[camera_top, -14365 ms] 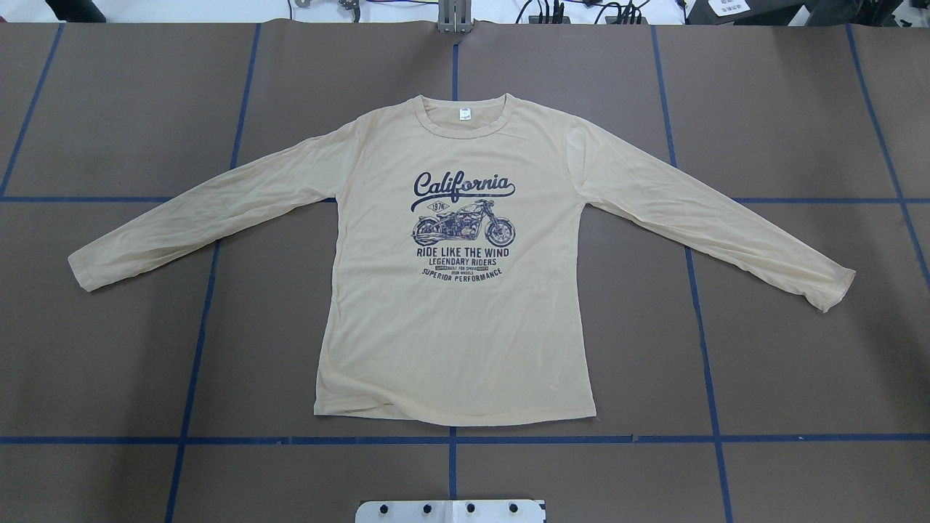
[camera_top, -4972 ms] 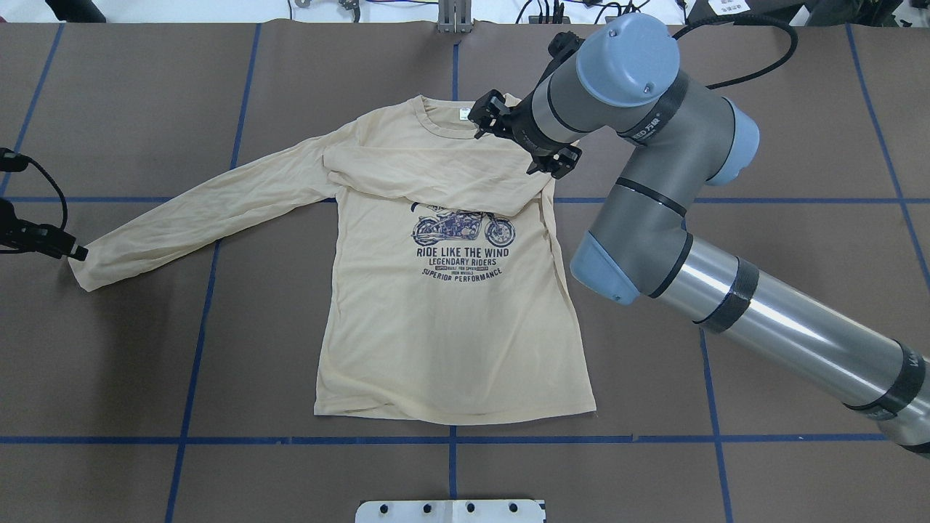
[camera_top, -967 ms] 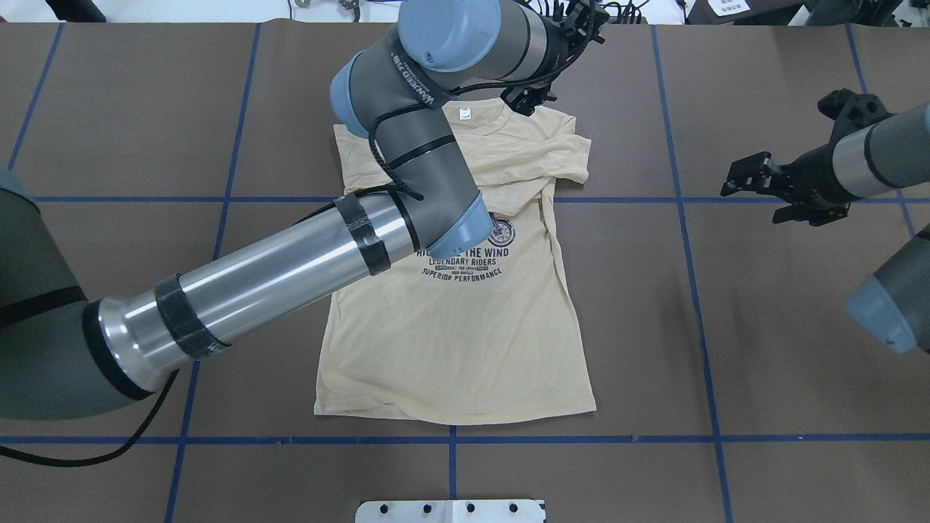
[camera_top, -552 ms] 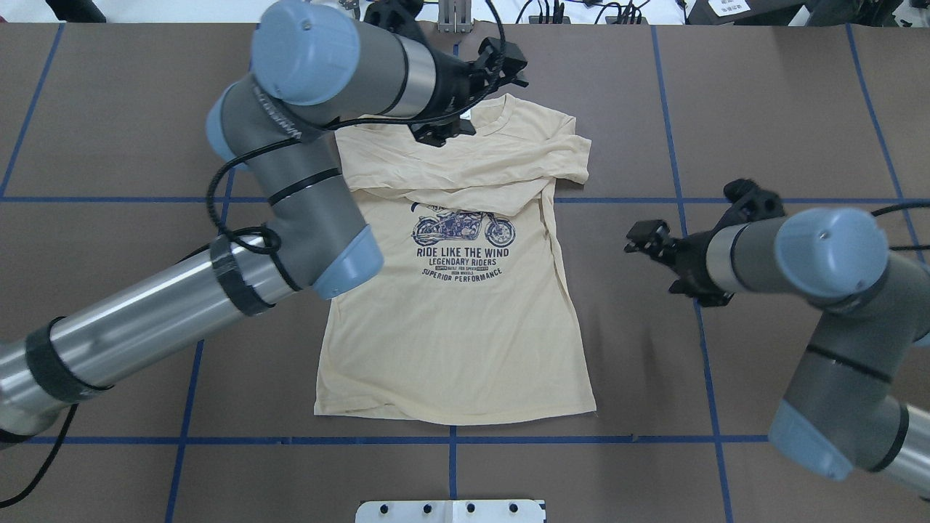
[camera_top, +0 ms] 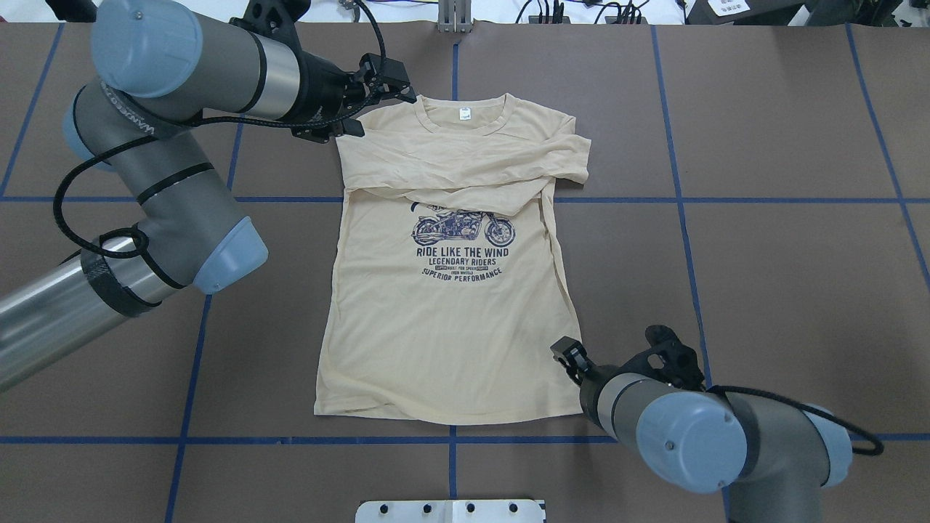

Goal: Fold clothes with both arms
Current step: 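Release the sleeve with the left gripper while the right gripper moves to the hem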

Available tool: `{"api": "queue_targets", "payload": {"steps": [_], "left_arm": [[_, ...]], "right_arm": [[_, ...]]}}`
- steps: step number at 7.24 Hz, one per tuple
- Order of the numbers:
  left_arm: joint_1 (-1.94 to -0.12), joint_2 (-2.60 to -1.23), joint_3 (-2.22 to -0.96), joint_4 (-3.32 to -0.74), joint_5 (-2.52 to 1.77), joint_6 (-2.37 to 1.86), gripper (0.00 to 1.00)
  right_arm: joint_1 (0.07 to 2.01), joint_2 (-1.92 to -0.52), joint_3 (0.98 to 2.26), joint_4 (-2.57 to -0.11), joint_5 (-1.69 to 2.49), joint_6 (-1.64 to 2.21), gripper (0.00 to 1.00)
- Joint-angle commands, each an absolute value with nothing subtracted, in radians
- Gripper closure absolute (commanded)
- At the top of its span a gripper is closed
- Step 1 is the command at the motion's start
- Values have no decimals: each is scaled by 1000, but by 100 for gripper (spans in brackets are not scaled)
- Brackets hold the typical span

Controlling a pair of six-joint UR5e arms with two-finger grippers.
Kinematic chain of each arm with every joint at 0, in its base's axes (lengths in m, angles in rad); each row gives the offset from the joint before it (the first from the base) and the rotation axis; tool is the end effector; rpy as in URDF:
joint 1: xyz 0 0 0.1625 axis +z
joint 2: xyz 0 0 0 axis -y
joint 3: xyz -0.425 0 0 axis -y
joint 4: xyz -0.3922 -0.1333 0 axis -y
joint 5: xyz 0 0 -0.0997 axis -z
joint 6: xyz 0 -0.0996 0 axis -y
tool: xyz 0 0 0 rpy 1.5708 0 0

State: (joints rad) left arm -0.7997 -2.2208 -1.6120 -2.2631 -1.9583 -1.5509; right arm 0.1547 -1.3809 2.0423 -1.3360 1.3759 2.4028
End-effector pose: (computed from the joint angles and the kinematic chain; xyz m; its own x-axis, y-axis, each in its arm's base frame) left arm 0.3973 -0.5461 0.1700 0.1378 -0.1154 -0.9837 0.4026 0.9140 -0.0508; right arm -0.4985 -0.2322 0.3221 0.1933 0.7642 0.6153 -0.6587 0.5659 -0.4959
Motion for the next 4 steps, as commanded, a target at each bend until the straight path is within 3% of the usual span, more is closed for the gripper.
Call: {"api": "queue_targets", "payload": {"steps": [1,4], "left_arm": [[-807,-2207,-1614,-2266,-1967,-1535,2],[-802,-2207,-1609,-2267,-1962,-1540,1]], "right_arm": [[98,-1385,2037,-1370,1333,2451,12],[98,-1420,2034,-1376,1335,2451,12]]}}
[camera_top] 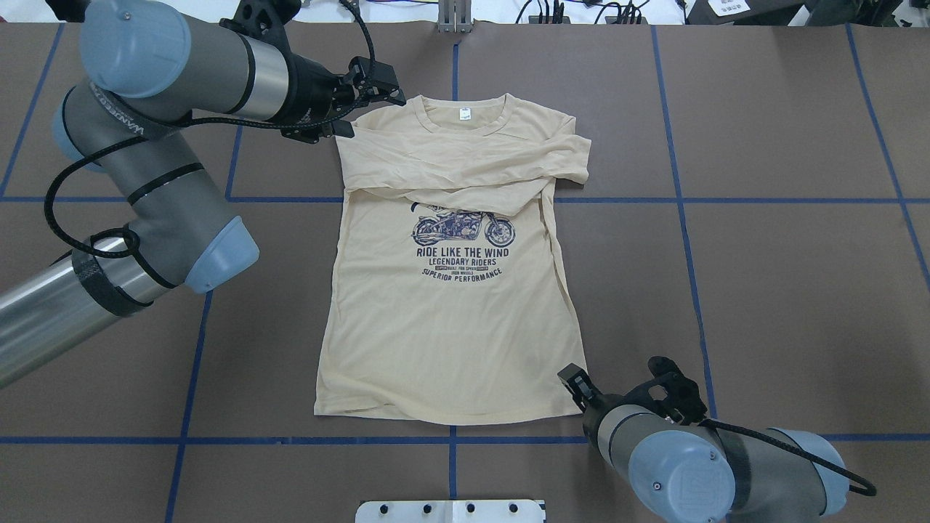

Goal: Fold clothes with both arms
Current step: 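Release the sleeve with the left gripper while the right gripper moves to the hem, then move the left gripper down to the hem corner nearest the robot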

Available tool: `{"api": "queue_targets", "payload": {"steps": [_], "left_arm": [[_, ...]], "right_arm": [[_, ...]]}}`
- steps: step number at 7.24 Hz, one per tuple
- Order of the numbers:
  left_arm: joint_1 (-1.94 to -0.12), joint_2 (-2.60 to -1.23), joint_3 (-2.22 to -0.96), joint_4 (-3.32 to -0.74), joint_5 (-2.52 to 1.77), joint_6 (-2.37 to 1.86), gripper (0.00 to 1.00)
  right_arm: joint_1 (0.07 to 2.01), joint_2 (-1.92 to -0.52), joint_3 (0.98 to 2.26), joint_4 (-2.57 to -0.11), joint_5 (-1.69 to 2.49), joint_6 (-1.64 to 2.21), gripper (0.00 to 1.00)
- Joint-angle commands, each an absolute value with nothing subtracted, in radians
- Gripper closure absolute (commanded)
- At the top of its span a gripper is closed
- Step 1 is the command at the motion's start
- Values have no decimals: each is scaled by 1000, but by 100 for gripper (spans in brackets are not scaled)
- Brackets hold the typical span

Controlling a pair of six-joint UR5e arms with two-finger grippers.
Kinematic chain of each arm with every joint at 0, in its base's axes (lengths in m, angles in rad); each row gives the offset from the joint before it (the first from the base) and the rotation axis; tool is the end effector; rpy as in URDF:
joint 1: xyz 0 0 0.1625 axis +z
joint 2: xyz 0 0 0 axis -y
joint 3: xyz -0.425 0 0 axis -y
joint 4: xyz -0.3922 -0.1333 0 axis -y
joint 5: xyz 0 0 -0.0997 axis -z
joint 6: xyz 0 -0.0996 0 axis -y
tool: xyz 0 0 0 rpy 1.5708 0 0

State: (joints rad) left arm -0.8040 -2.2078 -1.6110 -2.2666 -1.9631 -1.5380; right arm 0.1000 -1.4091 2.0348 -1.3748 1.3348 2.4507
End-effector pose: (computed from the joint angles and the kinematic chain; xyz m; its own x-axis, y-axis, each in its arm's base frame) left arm 0.3951 -0.5473 0.1787 0.1496 -0.1116 -0.9824 0.4007 0.9152 -0.0429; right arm -0.5069 -0.2082 0.3452 0.2257 0.7757 0.5893 -0.6926 0.5532 -0.4629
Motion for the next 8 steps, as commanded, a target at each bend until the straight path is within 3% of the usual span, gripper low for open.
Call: {"api": "queue_targets", "payload": {"steps": [1,3,4,5,8], "left_arm": [[-802,-2207,-1609,-2267,-1962,-1537,1],[-802,-2207,-1609,-2267,-1960,-1537,1],[-802,-2207,-1609,-2267,-1960,-1536,1],[-802,-2207,-1606,-2267,-1960,-1534,1],[-804,-2198,-1605,-2269,-1960,-1534,1]], "right_arm": [[95,-1427,2030,-1376,1336,2451,14],[94,-1425,2025,-1376,1339,2450,23],[95,-1425,2026,-1376,1339,2451,42],[95,-1425,2031,-1376,1341,2450,99],[84,-1425,2054,-1374,1344,2445,100]]}}
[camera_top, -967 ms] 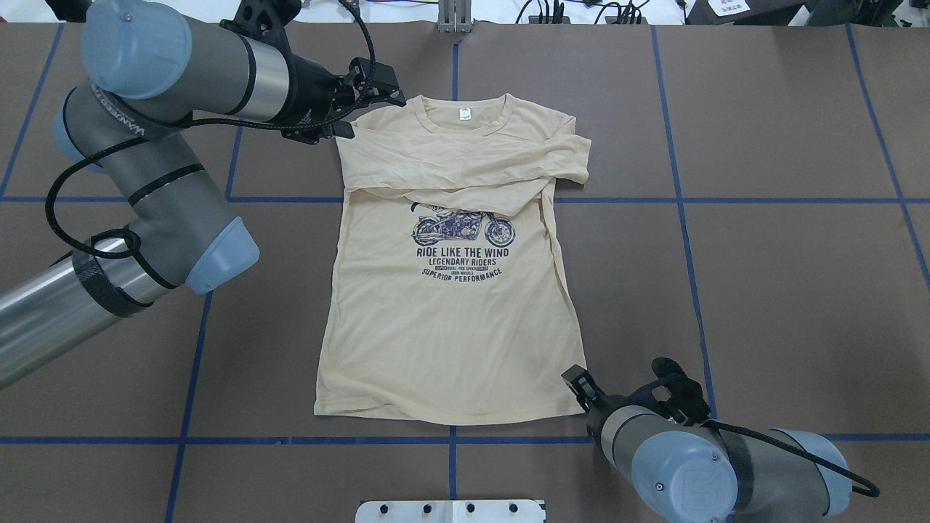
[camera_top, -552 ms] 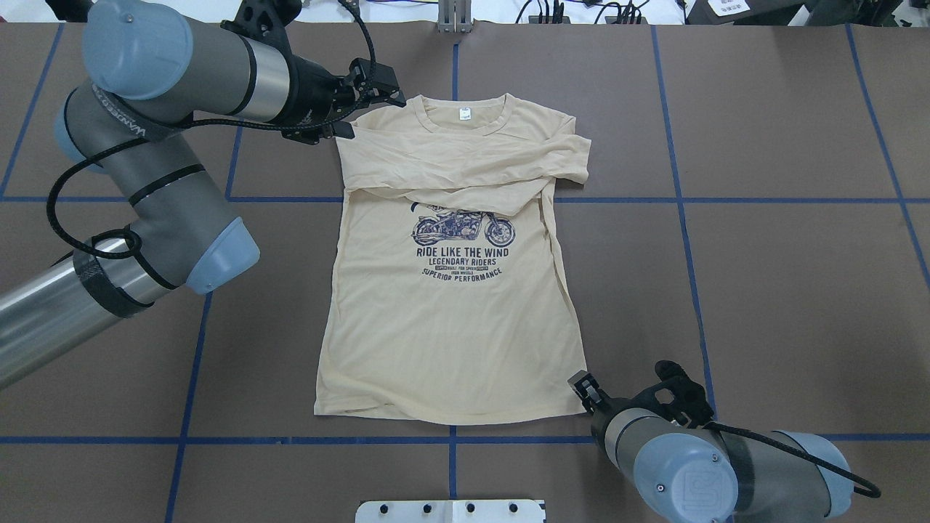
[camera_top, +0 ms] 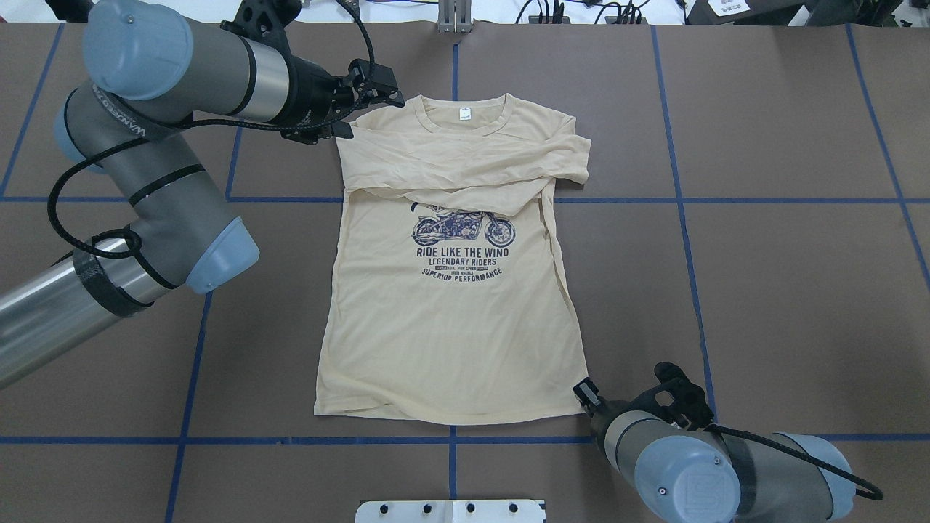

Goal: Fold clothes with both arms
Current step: 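Move the left gripper down to the hem corner nearest the robot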

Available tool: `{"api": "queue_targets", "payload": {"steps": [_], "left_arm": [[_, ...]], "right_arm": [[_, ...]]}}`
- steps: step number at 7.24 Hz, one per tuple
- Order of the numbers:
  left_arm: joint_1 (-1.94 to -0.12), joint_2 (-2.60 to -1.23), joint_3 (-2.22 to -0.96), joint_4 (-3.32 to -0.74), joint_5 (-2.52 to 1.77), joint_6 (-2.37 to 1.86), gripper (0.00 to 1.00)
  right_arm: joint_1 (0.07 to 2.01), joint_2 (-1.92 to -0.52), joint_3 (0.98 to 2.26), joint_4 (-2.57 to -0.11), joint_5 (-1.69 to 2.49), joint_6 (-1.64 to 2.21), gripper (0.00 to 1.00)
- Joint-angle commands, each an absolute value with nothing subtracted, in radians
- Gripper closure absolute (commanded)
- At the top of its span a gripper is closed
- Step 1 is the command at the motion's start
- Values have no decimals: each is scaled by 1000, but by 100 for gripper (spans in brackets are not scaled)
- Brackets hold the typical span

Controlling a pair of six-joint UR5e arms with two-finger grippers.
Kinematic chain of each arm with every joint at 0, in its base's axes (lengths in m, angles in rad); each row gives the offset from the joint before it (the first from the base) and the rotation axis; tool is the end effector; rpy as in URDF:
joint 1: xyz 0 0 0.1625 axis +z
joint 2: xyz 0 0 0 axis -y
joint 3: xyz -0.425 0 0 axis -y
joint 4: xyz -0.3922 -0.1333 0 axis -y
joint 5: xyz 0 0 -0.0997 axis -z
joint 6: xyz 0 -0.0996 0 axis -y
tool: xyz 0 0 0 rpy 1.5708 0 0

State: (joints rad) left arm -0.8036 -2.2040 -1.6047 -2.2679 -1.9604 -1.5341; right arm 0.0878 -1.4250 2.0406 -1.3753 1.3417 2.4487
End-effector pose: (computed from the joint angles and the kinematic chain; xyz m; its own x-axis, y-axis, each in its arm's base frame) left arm 0.3965 -0.5487 0.1838 0.1572 -0.1142 -0.9809 0.4024 0.9145 -0.0419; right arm -0.5053 -0.2010 0.3510 0.2463 0.7739 0.5835 -0.6872 0.5640 -0.4579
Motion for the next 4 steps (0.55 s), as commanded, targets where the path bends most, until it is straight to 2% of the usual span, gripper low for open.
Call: {"api": "queue_targets", "payload": {"steps": [1,2,4], "left_arm": [[-801,-2168,-1603,-2266,-1960,-1535,2],[-804,-2101,-1652,-2260,-1954,-1536,2],[-732,-1914,-1811,-2253,-1947,-1569,2]], "right_arm": [[84,-1455,2086,-1374,1364,2438,100],[74,-1506,2120,-1373,1370,2433,100],[55,-1516,2131,-1374,1368,2433,100]]}}
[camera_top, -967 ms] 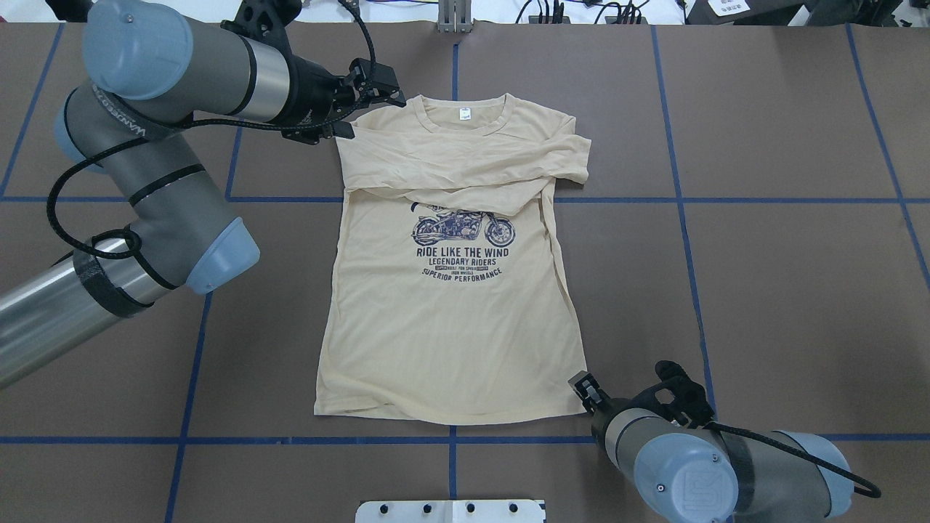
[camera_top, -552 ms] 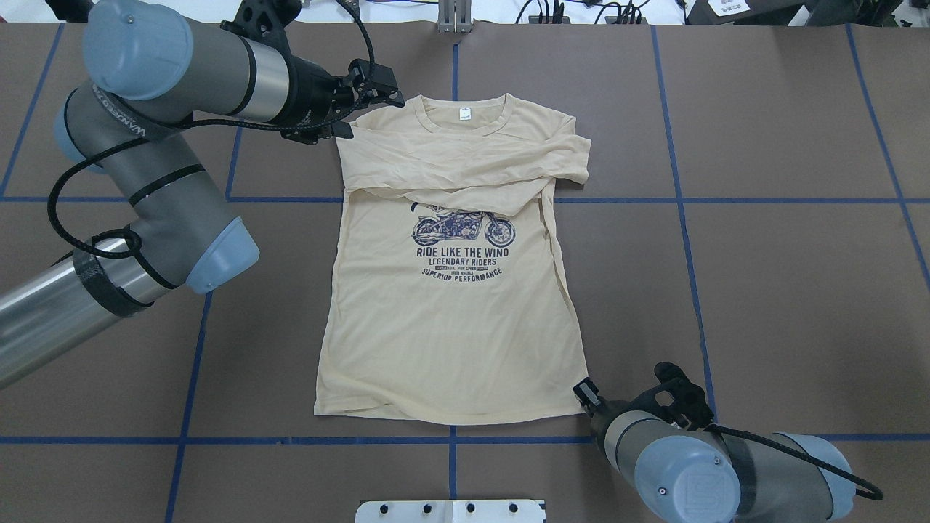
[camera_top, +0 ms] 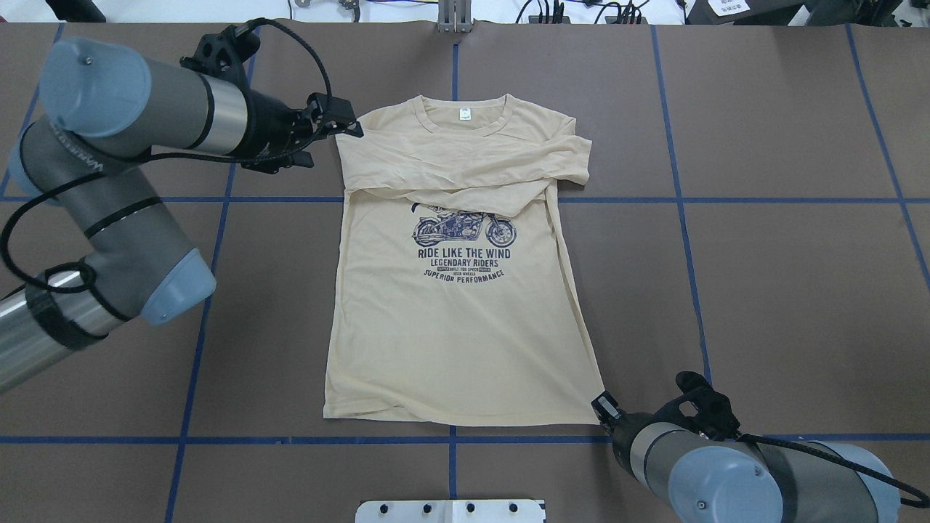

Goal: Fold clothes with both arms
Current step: 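Move the left gripper down to the hem corner nearest the robot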

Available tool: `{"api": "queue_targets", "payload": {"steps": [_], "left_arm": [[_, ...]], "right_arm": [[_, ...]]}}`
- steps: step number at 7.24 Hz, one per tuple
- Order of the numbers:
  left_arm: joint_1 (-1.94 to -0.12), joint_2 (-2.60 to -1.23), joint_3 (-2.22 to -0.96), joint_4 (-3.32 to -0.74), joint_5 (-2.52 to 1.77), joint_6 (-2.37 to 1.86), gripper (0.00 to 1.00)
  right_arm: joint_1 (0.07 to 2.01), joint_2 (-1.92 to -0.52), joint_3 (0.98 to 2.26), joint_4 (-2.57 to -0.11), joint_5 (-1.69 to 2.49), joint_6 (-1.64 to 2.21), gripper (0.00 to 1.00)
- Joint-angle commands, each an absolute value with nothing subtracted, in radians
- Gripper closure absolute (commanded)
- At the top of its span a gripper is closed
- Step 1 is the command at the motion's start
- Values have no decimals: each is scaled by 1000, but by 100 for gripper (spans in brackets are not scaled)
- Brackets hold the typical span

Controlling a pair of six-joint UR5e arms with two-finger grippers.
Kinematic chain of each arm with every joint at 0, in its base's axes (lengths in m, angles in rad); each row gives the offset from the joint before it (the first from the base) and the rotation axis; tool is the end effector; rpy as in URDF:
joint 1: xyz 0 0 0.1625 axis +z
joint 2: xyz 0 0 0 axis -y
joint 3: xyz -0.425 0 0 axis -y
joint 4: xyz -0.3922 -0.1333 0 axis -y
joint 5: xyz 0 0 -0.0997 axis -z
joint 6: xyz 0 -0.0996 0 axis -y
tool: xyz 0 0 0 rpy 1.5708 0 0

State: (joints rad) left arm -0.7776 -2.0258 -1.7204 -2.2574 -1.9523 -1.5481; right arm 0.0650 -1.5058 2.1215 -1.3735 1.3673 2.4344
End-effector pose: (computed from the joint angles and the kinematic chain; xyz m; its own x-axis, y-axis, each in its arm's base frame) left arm 0.3784 -0.5076 0.2510 0.2056 -0.1728 -0.9633 0.3916 0.9166 -0.0809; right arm -0.4762 -0.1847 0.3547 0.2859 0.7647 0.5775 -0.6579 0.5948 -0.4619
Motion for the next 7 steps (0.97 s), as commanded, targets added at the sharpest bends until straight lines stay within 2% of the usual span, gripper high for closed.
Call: {"api": "queue_targets", "payload": {"steps": [1,3,4,5,7], "left_arm": [[-628,-1822,-1900,-2238,-1856,-1651,2],[-424,-1770,-1960,-2121,-1696,-1768,4],[-358,-1775,-1957,-2071,-1665,-1799,8],[-288,-1792,-1950,-2018,-1622,-1845,16],[-221,-1824,-1941,-1942,-1608,-1856,21]], "right_arm": [[54,-1517,2141,-1374,1370,2434,100],[54,-1519,2143,-1374,1370,2433,100],[54,-1519,2143,-1374,1368,2433,100],[54,-1517,2144,-1374,1368,2434,100],[54,-1519,2148,-1374,1370,2433,100]]}}
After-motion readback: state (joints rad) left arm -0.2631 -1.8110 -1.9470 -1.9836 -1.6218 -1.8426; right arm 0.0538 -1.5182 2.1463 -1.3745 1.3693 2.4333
